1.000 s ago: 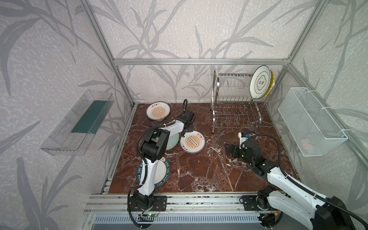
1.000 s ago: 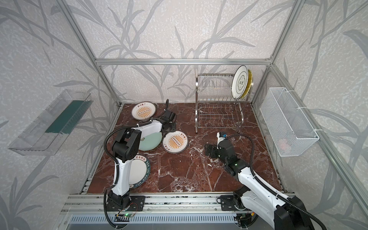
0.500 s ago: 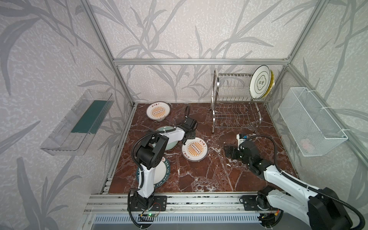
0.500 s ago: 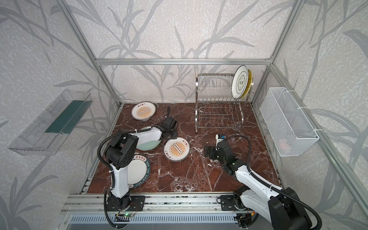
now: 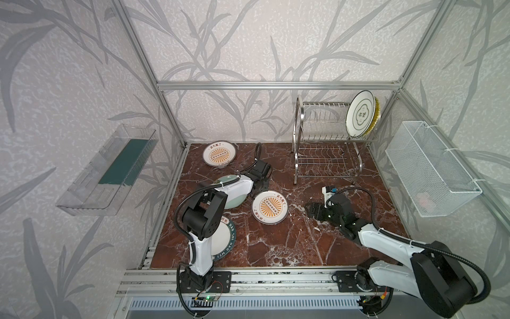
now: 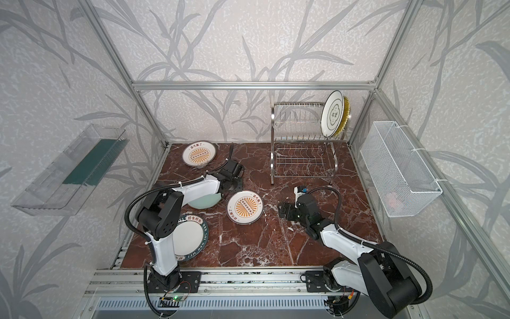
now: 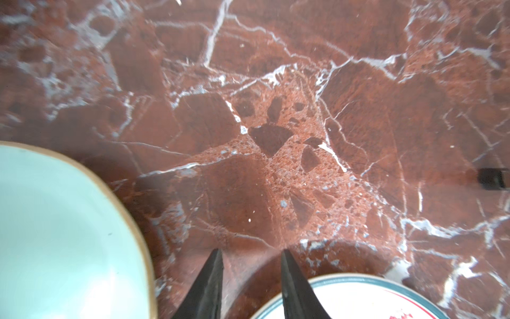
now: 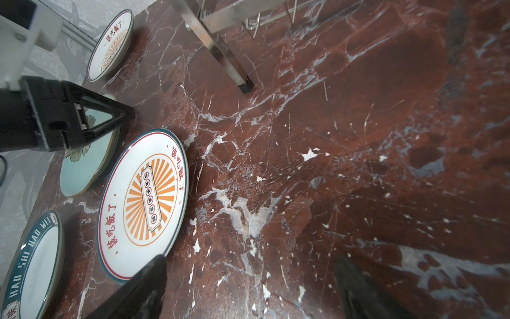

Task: Load plates into a dish rack
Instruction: Move the plate at the center of the table.

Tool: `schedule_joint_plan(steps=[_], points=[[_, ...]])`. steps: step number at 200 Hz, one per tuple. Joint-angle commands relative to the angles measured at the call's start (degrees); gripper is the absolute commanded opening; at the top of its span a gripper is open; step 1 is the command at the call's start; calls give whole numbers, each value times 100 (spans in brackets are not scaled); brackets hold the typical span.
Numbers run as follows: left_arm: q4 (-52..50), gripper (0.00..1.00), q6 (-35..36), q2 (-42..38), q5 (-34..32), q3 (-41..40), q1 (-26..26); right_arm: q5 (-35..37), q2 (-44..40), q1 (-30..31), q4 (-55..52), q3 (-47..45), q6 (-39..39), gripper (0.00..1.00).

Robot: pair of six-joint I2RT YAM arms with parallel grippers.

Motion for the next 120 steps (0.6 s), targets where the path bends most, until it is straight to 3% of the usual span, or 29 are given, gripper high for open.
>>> schedule_joint_plan(steps=[1,120], points=[[-253,35,193,-378,-185,-39,23,-230,196,51,386,70,114,93],[-262,32,384,-1449,75,-1160,276,-664,1744,642,1302,689,550,91]])
